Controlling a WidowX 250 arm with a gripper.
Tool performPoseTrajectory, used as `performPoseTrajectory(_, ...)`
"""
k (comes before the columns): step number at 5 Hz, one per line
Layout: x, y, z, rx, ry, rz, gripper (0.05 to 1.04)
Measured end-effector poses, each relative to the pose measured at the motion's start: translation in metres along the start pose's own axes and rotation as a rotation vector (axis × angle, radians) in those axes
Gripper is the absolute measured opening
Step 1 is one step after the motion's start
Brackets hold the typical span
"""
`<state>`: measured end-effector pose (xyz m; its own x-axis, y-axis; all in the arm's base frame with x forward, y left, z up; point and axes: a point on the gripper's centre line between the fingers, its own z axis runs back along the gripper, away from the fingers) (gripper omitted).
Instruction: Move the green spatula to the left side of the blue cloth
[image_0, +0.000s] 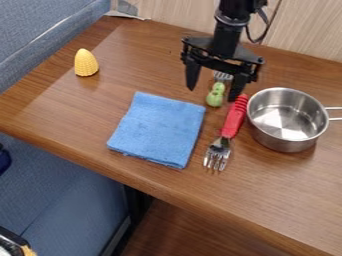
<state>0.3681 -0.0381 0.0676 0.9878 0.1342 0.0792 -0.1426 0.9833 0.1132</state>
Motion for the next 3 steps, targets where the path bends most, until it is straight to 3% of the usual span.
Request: performPoseTrajectory(3, 0.02, 0.0, -0.018, -0.037, -0.001, 0.008, 1.0)
